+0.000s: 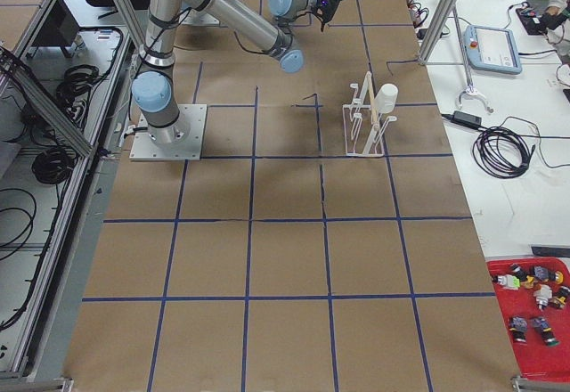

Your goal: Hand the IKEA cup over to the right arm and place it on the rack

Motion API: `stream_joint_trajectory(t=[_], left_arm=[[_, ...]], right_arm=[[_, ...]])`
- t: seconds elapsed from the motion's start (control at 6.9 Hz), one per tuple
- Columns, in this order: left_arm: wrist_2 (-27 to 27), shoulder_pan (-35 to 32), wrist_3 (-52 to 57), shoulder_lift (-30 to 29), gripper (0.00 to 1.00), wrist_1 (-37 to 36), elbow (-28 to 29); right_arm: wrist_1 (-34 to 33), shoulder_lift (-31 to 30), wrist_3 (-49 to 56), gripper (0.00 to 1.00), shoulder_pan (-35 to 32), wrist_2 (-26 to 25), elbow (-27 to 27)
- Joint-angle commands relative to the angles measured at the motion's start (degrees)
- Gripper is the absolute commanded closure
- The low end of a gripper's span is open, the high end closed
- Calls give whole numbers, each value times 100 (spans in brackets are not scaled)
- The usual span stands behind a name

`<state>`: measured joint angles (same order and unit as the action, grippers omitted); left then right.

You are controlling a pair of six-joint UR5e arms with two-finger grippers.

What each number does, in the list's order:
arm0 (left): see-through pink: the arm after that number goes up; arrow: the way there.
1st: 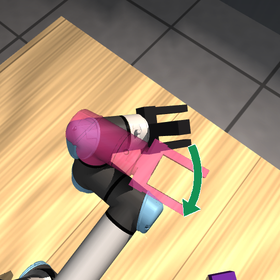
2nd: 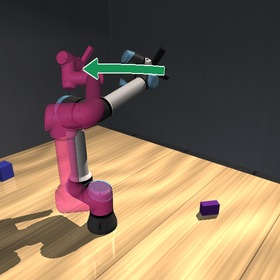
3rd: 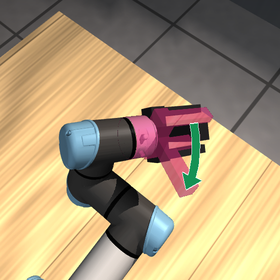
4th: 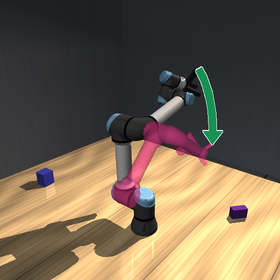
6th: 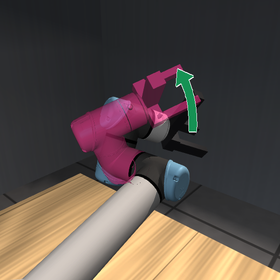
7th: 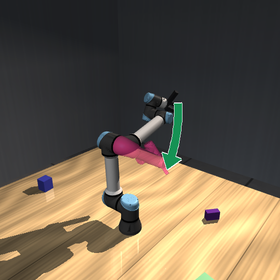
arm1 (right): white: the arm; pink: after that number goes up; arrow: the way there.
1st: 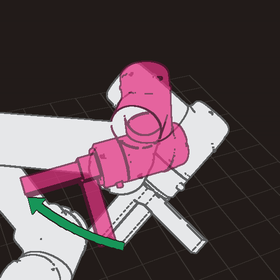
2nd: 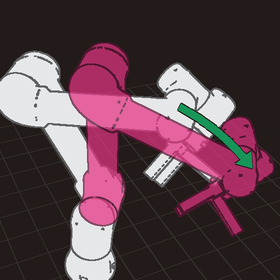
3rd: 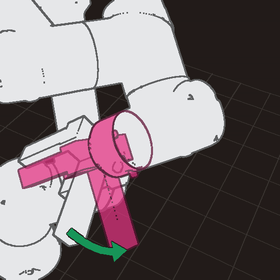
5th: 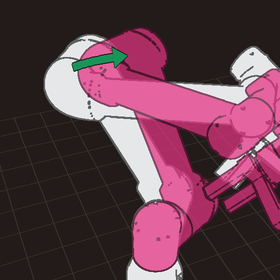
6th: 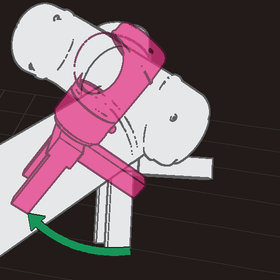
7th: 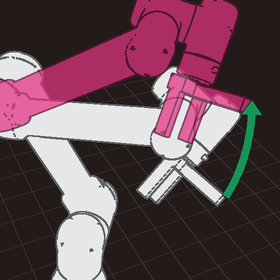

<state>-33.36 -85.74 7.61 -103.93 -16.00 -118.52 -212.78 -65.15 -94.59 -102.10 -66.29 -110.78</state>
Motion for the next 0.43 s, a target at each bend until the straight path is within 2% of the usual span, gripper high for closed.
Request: stream_joint_trajectory(t=[0.0, 0.29], left_arm=[[241, 678, -6, 250, 1, 166, -48], [138, 962, -14, 277, 1, 534, -66]], right_arm=[[0, 20, 560, 60, 85, 11, 126], [0, 142, 1719, 64, 470, 37, 197]])
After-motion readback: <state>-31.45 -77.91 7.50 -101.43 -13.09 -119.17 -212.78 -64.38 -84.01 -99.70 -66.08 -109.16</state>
